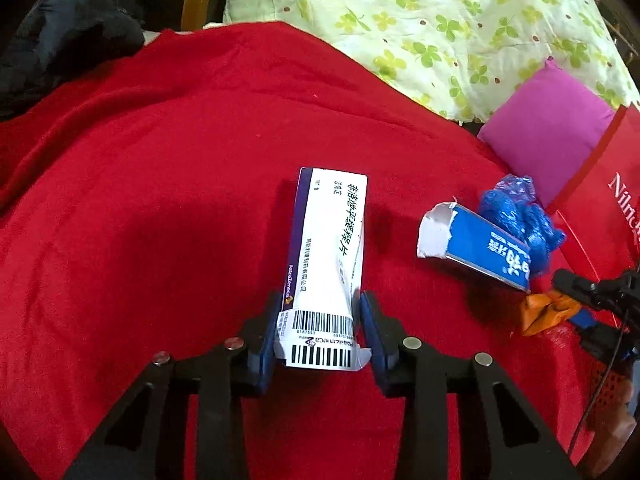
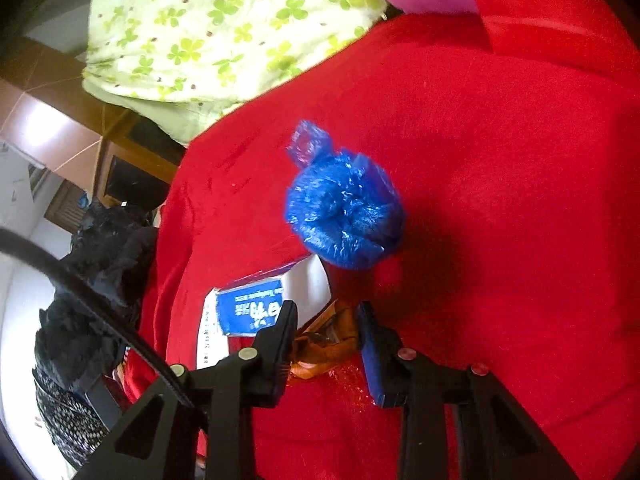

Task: Collect trash
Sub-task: 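Grasp the orange wrapper with the right gripper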

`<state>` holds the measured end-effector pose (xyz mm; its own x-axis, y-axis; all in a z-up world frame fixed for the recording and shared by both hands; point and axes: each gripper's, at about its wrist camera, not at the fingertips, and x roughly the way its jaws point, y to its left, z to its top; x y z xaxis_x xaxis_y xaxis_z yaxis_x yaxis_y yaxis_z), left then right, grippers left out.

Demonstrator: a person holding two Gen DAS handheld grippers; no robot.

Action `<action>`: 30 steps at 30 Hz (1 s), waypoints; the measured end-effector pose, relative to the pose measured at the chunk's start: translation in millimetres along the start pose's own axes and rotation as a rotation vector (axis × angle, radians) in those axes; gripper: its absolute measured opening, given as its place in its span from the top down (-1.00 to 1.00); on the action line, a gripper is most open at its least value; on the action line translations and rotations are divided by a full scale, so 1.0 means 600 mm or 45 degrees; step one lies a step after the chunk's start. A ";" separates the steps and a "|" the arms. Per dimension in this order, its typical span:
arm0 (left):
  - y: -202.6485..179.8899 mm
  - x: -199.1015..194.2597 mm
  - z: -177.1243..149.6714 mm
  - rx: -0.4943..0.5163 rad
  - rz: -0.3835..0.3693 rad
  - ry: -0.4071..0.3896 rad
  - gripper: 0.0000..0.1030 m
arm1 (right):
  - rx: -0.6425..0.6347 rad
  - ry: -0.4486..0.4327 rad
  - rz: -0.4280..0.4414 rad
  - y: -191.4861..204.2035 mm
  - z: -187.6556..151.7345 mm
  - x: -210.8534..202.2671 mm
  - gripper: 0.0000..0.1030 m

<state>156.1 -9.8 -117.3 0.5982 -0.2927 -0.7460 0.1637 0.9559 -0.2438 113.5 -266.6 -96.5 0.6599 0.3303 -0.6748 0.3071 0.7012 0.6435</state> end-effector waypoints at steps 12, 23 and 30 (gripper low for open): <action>-0.030 -0.148 -0.025 0.204 0.110 -0.259 0.23 | -0.323 -0.279 -0.050 0.060 -0.040 -0.134 0.37; -0.103 -0.230 -0.070 0.275 0.082 -0.365 0.23 | -0.548 -0.522 0.027 0.078 -0.101 -0.274 0.37; -0.150 -0.267 -0.091 0.346 0.119 -0.391 0.22 | -0.622 -0.623 0.022 0.072 -0.145 -0.331 0.37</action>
<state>2.9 -50.0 -10.0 0.8196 -0.2231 -0.5278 0.2741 0.9615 0.0192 -63.9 -247.2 33.9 0.9306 0.1016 -0.3517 0.0253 0.9406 0.3386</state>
